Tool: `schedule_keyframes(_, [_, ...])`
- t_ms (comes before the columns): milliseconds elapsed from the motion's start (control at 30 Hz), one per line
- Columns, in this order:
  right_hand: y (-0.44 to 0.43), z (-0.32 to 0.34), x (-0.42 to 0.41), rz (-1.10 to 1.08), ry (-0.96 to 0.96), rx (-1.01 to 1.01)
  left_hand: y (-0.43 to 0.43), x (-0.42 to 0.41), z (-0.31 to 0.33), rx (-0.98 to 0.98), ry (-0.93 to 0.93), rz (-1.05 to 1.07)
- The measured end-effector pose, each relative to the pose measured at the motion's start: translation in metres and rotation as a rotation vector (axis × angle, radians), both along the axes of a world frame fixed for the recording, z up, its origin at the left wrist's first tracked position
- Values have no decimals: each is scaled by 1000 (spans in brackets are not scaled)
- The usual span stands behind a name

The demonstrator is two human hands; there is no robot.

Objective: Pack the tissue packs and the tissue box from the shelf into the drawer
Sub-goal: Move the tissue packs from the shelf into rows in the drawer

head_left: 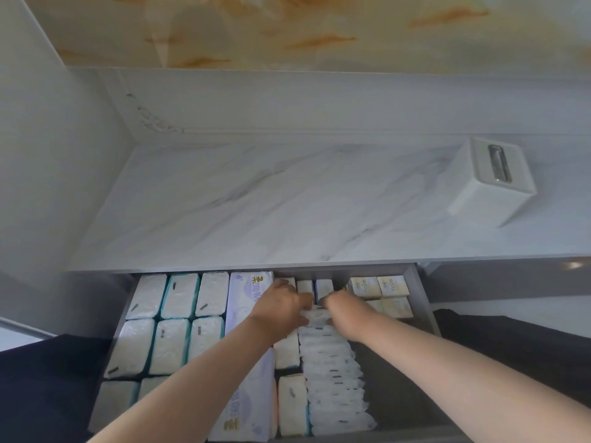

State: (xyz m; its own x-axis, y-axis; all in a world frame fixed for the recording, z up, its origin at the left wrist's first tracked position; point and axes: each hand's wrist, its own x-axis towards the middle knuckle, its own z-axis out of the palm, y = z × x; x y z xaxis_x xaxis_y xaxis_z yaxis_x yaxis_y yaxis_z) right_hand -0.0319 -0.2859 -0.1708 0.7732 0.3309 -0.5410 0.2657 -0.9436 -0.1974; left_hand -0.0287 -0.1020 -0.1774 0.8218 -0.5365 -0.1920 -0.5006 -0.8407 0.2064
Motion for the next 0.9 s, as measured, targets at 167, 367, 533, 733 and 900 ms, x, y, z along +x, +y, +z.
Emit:
schedule_keyframes(167, [1,21,10,-49,75,-65,3,3,-2,-109,78,53])
schedule_keyframes(367, [-2,15,6,-140,92,-145,6,-1,-2,-95,-7,-27])
schedule_keyframes(533, [-1,1,-4,-167,83,-51,4,0,-8,54,-55,-146])
schedule_keyframes(733, [-3,0,-4,-199,190,-26,-6,4,2,141,69,-108])
schedule_keyframes(900, [-2,27,12,-281,269,-33,-12,-1,1,-38,128,3])
